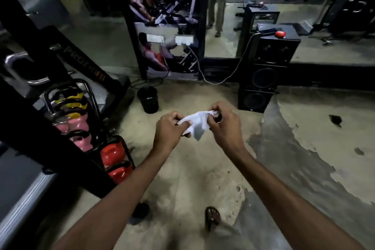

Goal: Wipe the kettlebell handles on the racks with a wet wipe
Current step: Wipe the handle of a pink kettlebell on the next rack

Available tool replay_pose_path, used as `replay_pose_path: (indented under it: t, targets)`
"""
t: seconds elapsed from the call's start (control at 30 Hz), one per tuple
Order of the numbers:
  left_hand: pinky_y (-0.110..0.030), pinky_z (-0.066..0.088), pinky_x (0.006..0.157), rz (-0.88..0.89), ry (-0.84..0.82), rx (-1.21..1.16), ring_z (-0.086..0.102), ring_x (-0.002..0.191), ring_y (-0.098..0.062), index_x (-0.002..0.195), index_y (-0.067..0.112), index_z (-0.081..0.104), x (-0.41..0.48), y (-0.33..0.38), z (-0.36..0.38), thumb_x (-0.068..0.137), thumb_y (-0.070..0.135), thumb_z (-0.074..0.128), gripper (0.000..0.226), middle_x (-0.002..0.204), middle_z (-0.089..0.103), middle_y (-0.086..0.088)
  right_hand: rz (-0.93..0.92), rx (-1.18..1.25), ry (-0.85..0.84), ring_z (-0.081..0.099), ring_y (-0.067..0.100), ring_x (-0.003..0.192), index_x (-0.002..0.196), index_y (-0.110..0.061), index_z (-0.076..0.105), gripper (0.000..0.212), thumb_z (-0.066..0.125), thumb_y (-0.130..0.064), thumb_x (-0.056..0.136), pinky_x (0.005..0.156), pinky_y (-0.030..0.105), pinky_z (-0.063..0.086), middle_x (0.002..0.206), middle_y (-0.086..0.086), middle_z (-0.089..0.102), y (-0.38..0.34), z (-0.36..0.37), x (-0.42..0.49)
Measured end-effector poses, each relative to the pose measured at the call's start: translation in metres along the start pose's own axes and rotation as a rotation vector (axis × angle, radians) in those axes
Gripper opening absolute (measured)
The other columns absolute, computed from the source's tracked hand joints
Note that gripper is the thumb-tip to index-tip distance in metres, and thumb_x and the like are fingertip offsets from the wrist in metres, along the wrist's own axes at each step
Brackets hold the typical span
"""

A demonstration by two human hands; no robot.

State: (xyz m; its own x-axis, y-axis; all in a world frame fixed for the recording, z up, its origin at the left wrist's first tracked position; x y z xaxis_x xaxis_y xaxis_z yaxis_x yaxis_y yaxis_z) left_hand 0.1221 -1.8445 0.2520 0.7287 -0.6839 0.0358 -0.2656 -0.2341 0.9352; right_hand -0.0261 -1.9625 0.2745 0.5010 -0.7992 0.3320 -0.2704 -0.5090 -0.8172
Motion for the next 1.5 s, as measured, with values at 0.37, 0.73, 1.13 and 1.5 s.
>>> replay_pose_path:
  t: [0.37, 0.73, 1.13, 1.5]
  targets:
    - [-0.021, 0.055, 0.061, -0.297, 0.216, -0.358, 0.073, 0.064, -0.015, 0.096, 0.002, 0.074, 0.119, -0.009, -0.032, 0.107, 0.008, 0.037, 0.039, 0.076, 0.078, -0.005, -0.189, 0.14, -0.49, 0.062, 0.005, 0.08, 0.095, -0.021, 0.067, 0.004, 0.071, -0.022, 0.093, 0.072, 0.022, 0.052, 0.086, -0.014, 0.065, 0.004, 0.147, 0.149]
    - [-0.06, 0.059, 0.088, -0.33, 0.531, -0.446, 0.074, 0.086, -0.03, 0.106, 0.0, 0.074, 0.191, -0.102, -0.147, 0.089, 0.008, 0.078, 0.019, 0.096, 0.077, -0.014, 0.204, 0.568, -1.025, 0.067, 0.018, 0.073, 0.092, -0.008, 0.068, 0.018, 0.057, 0.006, 0.094, 0.068, 0.043, 0.062, 0.082, 0.004, 0.07, -0.034, 0.322, 0.231]
    - [-0.037, 0.055, 0.065, -0.399, 1.197, -0.426, 0.067, 0.073, -0.02, 0.093, 0.007, 0.072, 0.147, -0.169, -0.241, 0.093, 0.011, 0.073, 0.004, 0.084, 0.074, -0.014, 0.007, 0.472, -1.632, 0.066, 0.017, 0.074, 0.092, -0.006, 0.072, 0.02, 0.062, 0.01, 0.084, 0.066, 0.032, 0.056, 0.082, 0.005, 0.073, -0.132, 0.496, 0.196]
    - [-0.021, 0.03, 0.119, -0.813, 1.538, 0.488, 0.046, 0.139, -0.012, 0.135, 0.012, 0.062, 0.118, -0.189, -0.235, 0.082, 0.005, 0.076, 0.055, 0.146, 0.053, -0.001, -0.997, 0.465, -1.862, 0.065, 0.009, 0.074, 0.087, -0.017, 0.074, 0.018, 0.059, -0.013, 0.08, 0.065, 0.022, 0.046, 0.081, -0.008, 0.072, -0.248, 0.616, 0.089]
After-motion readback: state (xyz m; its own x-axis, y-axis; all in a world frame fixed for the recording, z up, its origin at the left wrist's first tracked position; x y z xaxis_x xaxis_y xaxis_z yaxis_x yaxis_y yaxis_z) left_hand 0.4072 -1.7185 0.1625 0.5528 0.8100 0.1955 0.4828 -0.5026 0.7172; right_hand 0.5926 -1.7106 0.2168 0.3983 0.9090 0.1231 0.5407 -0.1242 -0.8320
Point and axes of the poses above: each hand's wrist, its own x-axis towards the middle knuckle, its own z-axis out of the palm, y = z × x, the point moved 5 cm from there along x, towards the middle knuckle
